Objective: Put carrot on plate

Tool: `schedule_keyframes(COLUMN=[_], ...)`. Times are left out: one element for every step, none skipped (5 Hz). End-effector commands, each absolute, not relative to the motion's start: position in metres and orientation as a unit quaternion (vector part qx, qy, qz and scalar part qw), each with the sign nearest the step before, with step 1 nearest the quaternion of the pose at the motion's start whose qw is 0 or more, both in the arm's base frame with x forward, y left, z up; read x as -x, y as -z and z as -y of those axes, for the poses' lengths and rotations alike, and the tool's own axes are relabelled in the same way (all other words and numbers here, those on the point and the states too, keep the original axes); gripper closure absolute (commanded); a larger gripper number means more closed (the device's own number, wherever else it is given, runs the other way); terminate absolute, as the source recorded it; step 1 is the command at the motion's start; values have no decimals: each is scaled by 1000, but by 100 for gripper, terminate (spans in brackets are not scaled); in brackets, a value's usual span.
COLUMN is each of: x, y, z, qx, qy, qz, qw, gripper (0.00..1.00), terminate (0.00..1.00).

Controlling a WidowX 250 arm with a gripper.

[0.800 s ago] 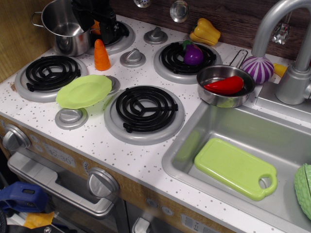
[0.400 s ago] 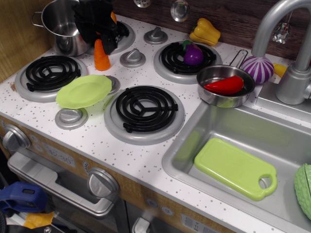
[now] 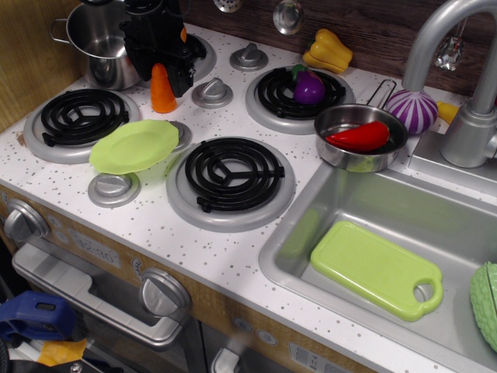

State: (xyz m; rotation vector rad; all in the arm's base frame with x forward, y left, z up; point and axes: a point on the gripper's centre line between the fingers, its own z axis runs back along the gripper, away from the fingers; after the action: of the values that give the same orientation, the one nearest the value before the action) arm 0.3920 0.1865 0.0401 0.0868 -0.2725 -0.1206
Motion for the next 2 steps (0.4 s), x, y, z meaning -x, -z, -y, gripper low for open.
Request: schedule_keyframes(x=[-396,-395], y=[-49,-46], z=[-195,-194], qx=[-56,-46], qy=[47,42], qz=[164,166], qw=[984,984], gripper=[0,100], terminate=[0,0])
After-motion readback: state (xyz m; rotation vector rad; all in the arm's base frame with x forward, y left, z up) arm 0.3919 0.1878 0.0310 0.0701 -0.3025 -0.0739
